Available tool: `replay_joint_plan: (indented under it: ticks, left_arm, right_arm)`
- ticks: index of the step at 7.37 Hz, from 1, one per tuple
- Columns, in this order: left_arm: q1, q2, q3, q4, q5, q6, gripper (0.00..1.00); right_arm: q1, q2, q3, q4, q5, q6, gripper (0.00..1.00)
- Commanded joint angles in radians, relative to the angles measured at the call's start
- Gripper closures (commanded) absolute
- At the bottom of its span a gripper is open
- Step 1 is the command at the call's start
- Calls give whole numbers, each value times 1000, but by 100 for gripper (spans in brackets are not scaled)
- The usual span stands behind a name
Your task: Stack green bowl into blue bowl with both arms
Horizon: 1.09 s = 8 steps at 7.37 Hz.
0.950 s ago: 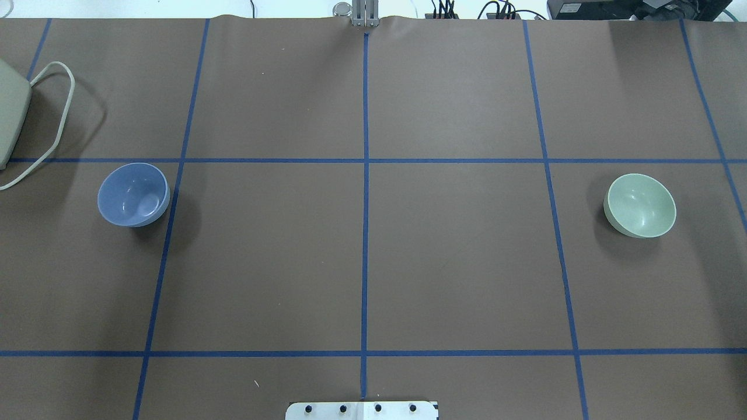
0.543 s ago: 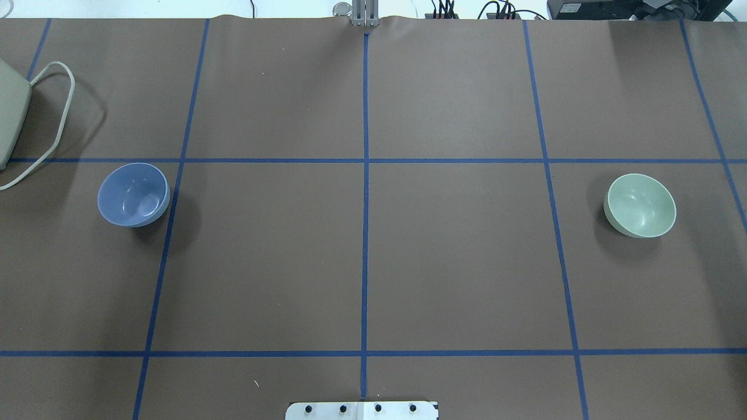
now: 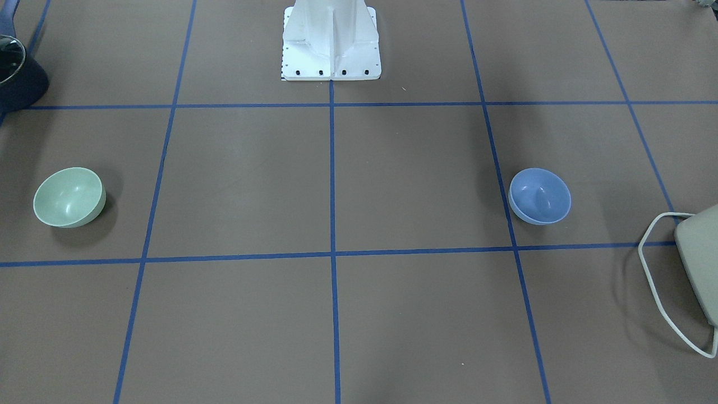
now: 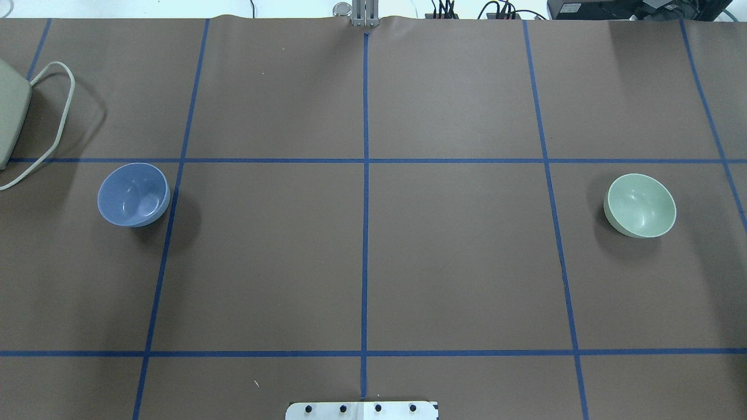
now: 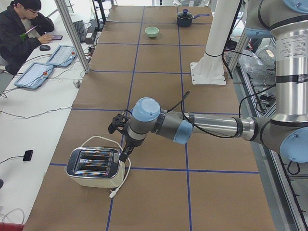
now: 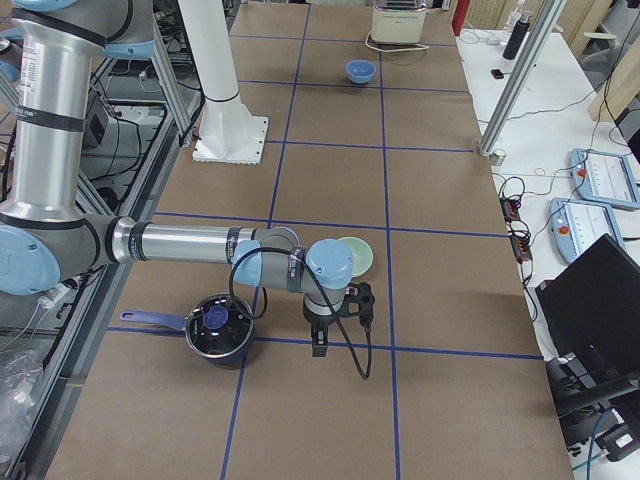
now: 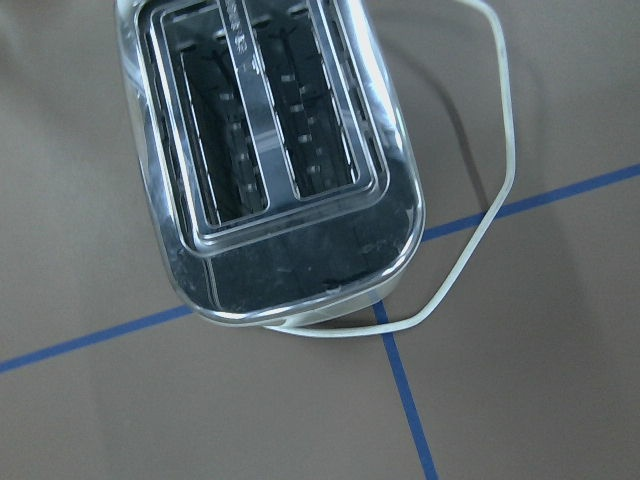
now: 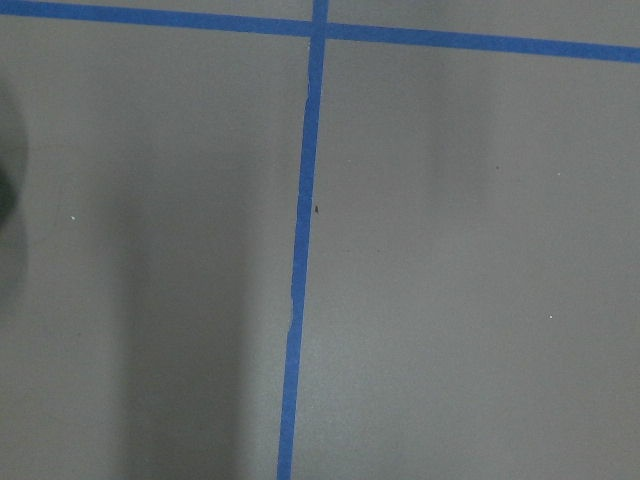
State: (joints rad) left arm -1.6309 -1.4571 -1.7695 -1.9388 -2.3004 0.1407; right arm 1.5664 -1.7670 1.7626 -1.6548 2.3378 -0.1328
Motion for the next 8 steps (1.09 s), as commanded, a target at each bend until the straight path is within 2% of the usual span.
replay_joint_plan:
  ticks: [1,3,4,5,6,7,8]
  left_arm:
    - [-1,-23,31,-121,-7,2,2]
    - [6,-31,50,-176,-8,-36,2]
    - [78,-54,42,-173,-7,-143,2]
    - [151,-61,38,-176,-7,-308,2]
    - [237,-68,13,-178,-4,-517,1]
    - [323,-68,10,-210,13,-674,1]
    - [421,-66,13,-219,76,-776,1]
  right_arm:
    - [0,3,2,1,0,-1,0]
    - [0,20,29,1,12,1,0]
    - [0,30,60,3,14,1,0]
    - [0,46,95,35,6,-2,0]
    - [-2,47,89,121,3,34,0]
    - [-25,49,97,162,9,136,0]
    - [-54,47,94,226,2,204,0]
